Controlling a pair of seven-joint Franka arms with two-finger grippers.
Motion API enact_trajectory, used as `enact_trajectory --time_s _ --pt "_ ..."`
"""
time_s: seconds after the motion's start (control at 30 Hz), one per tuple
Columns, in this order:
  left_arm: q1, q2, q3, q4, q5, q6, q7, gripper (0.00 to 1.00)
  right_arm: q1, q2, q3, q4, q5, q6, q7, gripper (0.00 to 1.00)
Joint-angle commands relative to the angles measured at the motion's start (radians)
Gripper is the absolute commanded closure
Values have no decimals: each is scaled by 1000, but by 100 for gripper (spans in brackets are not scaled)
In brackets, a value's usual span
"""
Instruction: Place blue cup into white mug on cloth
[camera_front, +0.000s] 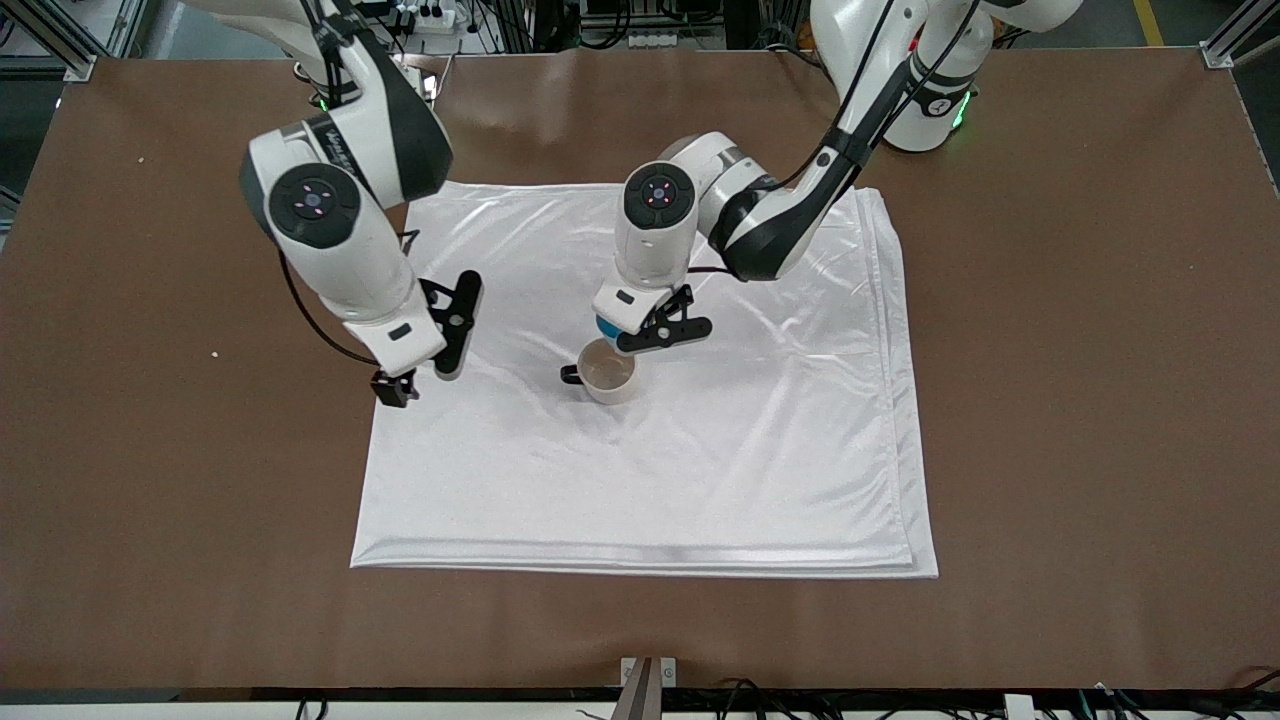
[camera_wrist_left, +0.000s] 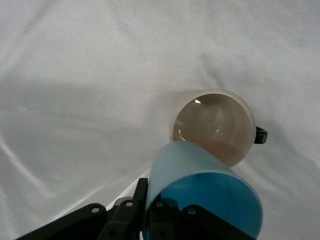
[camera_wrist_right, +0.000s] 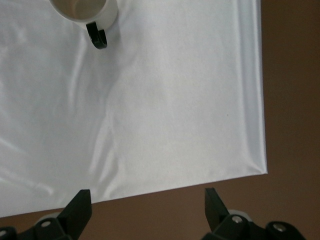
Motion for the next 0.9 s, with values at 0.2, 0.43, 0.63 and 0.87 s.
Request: enact_trajectory --time_s 0.2,0.43,0.63,0.87 --pt "-23 53 19 38 -2 91 -10 100 -107 -104 8 -15 21 -44 -21 0" --pt "-23 76 19 38 25 133 -10 100 -162 -139 7 -11 59 -70 -18 0" --pt "-23 96 21 38 25 159 -10 100 -247 -165 7 9 88 -144 -7 0" --pt "-21 108 21 38 25 177 -6 96 -339 -185 2 18 84 -157 -7 0"
